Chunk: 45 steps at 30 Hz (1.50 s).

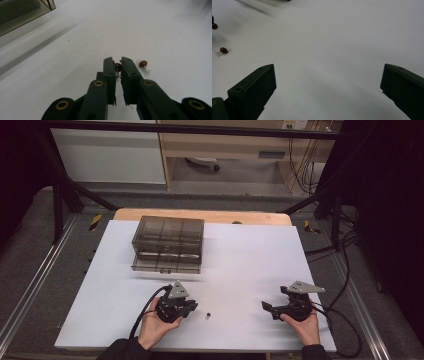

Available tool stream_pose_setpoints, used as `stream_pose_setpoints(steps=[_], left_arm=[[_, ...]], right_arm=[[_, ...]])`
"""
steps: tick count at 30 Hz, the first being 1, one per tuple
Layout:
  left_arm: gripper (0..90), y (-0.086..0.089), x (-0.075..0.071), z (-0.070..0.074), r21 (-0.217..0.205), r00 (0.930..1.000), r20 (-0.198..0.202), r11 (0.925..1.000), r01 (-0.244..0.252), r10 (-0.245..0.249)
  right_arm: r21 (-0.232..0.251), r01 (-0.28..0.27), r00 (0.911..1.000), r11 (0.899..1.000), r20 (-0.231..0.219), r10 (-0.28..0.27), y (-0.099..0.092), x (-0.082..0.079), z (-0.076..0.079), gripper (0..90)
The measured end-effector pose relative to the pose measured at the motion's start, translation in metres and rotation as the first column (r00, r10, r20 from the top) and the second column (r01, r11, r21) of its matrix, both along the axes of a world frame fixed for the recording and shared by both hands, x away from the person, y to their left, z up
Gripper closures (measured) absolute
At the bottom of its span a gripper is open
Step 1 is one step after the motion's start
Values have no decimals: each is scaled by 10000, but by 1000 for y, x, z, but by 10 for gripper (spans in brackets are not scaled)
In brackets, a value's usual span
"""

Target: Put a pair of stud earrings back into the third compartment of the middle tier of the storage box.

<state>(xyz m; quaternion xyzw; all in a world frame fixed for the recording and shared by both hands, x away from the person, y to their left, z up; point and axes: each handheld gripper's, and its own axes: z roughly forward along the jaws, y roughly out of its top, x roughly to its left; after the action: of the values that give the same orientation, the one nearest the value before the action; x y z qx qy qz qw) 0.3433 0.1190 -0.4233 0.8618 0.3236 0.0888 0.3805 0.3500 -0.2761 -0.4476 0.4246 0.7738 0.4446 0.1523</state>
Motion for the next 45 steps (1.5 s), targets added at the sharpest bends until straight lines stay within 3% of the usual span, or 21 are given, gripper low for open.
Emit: stream_pose_setpoints(steps=[11,21,33,45], left_arm=[[816,14,12,16,-226,9996,21,9994,-279,280],[816,21,28,31,-85,9984,158,9985,-533,534],[816,18,52,50,-150,9961,361,9967,-794,799],[817,11,78,58,-52,9923,414,9932,-1165,1166]], right_arm=[[-45,2,10000,10000,-53,-2,0,0,0,8],[-68,-58,10000,10000,-62,58,0,0,-1,8],[-61,-63,10000,10000,-71,62,1,0,-1,8],[-85,-69,9999,9999,-91,68,1,0,-1,9]])
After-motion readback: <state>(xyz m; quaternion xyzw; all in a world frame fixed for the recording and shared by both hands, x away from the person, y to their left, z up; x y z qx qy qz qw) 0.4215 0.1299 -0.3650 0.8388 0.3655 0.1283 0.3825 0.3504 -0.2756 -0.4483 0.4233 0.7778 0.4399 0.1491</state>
